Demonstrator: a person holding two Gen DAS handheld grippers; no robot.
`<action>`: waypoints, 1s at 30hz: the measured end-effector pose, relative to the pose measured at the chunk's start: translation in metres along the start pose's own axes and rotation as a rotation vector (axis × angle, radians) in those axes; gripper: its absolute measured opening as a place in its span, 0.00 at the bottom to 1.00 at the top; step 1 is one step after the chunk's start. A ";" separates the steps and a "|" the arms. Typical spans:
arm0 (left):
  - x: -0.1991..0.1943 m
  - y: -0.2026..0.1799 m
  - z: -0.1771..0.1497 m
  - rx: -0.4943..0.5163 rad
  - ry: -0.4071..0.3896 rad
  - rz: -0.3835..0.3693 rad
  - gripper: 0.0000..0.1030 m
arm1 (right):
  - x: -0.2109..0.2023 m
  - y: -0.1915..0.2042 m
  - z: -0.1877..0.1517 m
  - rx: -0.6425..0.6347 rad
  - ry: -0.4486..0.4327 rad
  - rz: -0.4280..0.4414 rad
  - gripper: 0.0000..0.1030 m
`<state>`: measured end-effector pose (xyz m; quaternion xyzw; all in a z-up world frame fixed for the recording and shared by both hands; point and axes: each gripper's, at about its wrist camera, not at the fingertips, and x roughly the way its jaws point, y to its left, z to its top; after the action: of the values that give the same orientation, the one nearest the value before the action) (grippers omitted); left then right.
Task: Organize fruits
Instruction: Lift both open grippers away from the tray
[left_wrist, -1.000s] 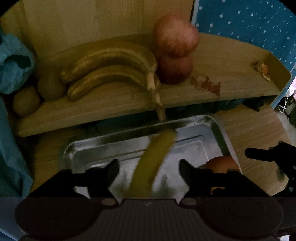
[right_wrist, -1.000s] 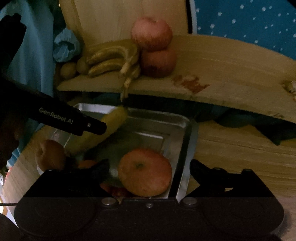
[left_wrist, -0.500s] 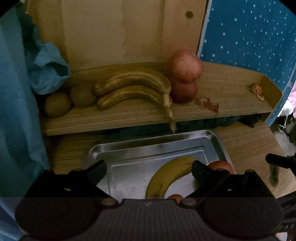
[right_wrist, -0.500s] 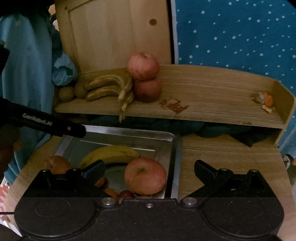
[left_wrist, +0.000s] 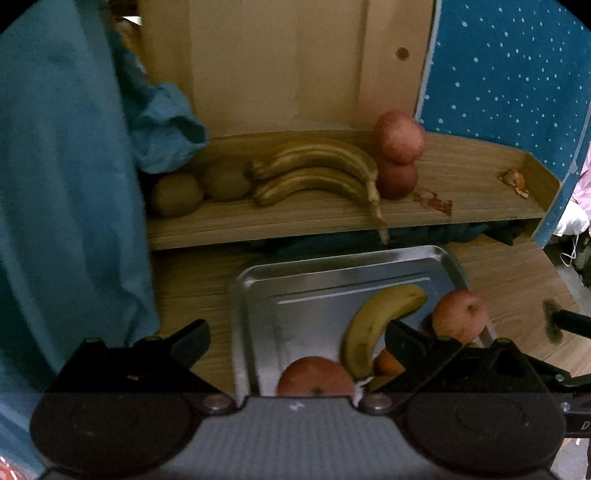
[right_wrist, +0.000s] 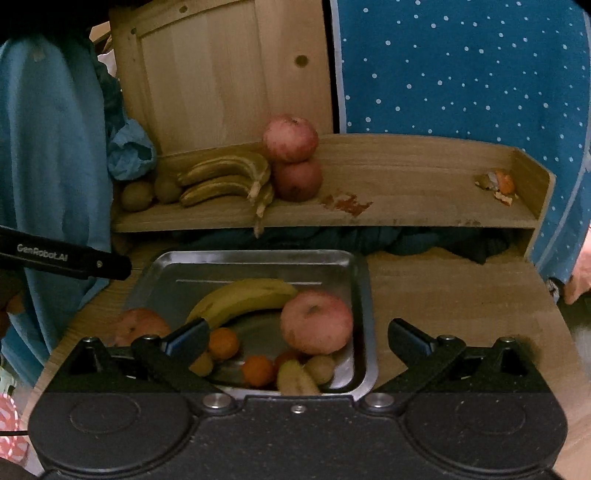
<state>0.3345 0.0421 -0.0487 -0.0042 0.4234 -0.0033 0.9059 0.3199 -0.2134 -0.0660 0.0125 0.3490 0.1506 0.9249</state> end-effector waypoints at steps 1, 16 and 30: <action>-0.003 0.004 -0.002 -0.001 0.000 0.000 1.00 | -0.002 0.004 -0.002 0.005 -0.002 -0.002 0.99; -0.022 0.039 -0.039 0.015 0.080 0.037 1.00 | -0.022 0.045 -0.048 0.006 0.038 -0.006 0.99; -0.024 0.036 -0.061 0.022 0.144 0.031 1.00 | -0.023 0.051 -0.076 0.010 0.114 0.000 0.99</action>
<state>0.2722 0.0784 -0.0702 0.0126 0.4873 0.0057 0.8731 0.2401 -0.1781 -0.1024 0.0086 0.4018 0.1491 0.9035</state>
